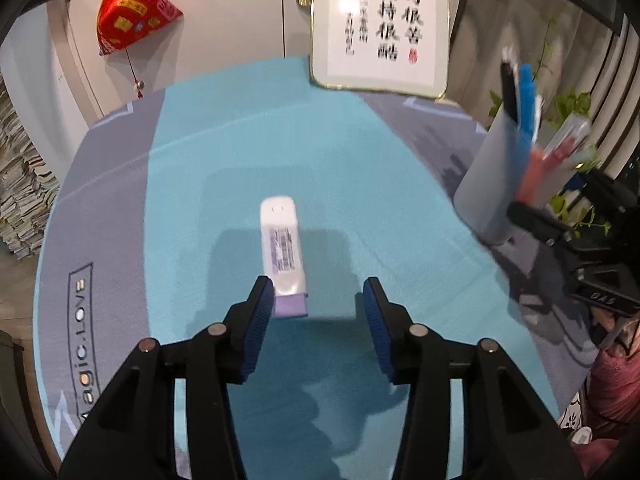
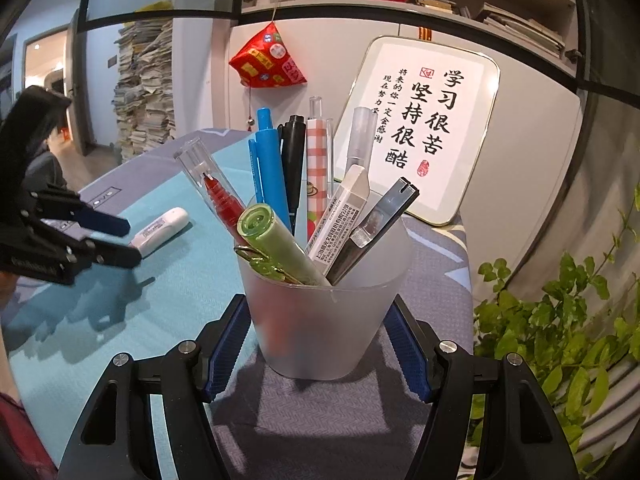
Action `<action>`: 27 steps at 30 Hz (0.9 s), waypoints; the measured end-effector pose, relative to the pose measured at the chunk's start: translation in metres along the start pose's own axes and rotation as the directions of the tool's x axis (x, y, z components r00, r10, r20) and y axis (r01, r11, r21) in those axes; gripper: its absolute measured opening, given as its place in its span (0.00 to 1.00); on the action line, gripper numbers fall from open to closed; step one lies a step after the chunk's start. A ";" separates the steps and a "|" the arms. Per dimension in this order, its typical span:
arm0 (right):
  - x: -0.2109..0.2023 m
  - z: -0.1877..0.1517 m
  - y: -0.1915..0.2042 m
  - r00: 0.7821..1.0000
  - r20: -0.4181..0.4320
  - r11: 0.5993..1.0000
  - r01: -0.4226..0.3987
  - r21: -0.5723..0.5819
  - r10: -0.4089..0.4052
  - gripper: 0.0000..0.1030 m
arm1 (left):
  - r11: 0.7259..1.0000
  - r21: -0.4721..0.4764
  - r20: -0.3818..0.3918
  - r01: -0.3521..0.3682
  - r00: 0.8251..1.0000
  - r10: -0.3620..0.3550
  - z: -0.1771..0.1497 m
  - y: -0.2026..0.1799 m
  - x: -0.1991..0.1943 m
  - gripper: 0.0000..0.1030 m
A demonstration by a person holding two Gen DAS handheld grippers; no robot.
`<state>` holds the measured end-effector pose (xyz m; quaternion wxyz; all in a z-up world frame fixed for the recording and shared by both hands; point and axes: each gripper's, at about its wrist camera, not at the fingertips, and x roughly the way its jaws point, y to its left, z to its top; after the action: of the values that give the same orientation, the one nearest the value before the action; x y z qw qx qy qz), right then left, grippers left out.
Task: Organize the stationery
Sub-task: 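Grasp the white stick with lavender cap using the left tool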
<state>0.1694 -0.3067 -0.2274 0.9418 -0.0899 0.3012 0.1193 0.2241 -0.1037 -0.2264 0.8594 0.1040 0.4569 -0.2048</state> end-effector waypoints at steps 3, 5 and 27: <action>0.000 0.000 0.000 1.000 -0.001 1.000 -0.006 0.008 0.006 0.67 | 0.999 0.014 0.002 -0.029 1.000 0.029 -0.002 -0.002 0.006 0.49; 0.000 0.000 0.000 1.000 -0.001 1.000 -0.004 0.006 0.004 0.67 | 1.000 0.002 -0.001 -0.026 1.000 0.026 -0.002 0.000 0.008 0.48; 0.000 0.001 -0.002 1.000 -0.003 1.000 -0.003 0.011 0.003 0.67 | 0.998 -0.056 0.175 0.034 0.984 -0.024 0.025 0.005 -0.047 0.22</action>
<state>0.1700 -0.3083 -0.2264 0.9417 -0.0842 0.3034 0.1190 0.2212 -0.0966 -0.1734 0.8955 0.0537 0.3875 -0.2120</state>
